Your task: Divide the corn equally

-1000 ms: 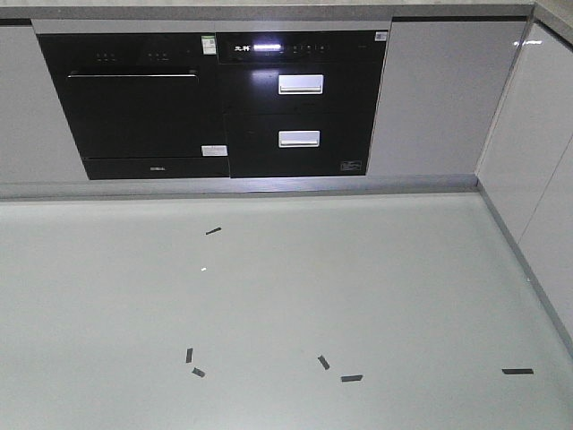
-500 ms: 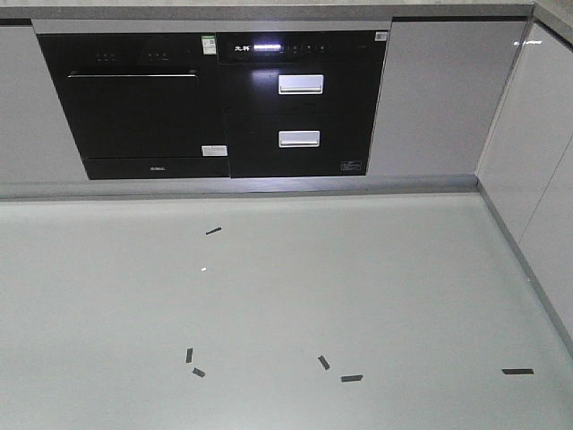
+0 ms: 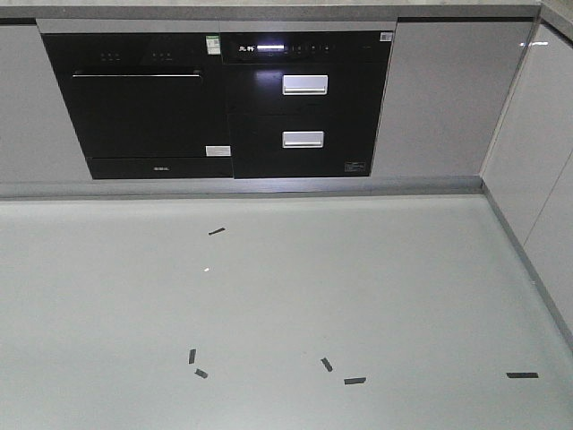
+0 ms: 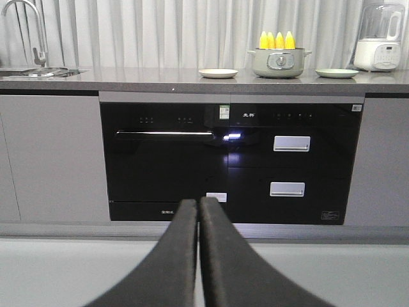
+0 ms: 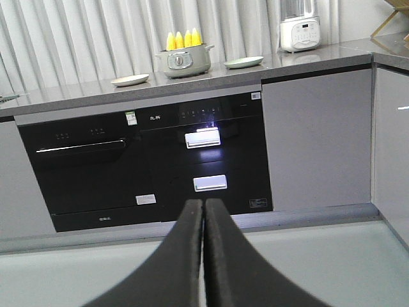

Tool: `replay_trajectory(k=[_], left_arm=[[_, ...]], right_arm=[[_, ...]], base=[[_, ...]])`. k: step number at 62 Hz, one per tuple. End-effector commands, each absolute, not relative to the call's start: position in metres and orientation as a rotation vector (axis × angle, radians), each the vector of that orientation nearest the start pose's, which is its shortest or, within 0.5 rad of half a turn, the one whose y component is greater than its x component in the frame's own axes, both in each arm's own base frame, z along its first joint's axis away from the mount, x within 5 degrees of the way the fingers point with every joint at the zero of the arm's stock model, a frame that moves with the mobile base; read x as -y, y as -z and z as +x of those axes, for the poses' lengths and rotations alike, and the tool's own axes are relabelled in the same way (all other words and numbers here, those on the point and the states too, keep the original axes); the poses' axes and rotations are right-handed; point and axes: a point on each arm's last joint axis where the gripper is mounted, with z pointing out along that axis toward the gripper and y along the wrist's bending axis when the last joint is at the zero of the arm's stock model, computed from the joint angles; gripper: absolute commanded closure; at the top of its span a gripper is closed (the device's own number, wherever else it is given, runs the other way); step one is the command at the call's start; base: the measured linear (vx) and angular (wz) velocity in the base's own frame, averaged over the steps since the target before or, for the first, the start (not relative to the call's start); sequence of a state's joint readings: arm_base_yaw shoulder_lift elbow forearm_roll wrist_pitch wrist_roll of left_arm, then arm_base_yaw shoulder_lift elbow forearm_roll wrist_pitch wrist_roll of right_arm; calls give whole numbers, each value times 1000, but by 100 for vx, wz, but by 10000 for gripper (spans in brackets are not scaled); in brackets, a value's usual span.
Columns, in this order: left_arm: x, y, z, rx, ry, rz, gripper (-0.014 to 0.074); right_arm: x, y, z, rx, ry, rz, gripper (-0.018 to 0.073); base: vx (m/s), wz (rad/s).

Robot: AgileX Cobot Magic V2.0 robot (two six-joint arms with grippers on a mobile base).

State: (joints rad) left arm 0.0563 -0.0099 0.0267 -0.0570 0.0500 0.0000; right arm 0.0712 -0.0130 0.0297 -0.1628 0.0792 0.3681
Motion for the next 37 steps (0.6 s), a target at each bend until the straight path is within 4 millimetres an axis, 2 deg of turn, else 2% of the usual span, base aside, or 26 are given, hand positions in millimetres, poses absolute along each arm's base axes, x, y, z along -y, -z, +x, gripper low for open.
replay_trajectory(k=[1,37], left_arm=[[-3,-207,55,-1461,2,-85,603],[-3,-207,55,-1461,2,-85,603]], right_arm=[[-4,-202,56,-1504,-213,98,561],[-4,-202,56,-1504,-213,98,561]], base=[[3,2],[4,4]])
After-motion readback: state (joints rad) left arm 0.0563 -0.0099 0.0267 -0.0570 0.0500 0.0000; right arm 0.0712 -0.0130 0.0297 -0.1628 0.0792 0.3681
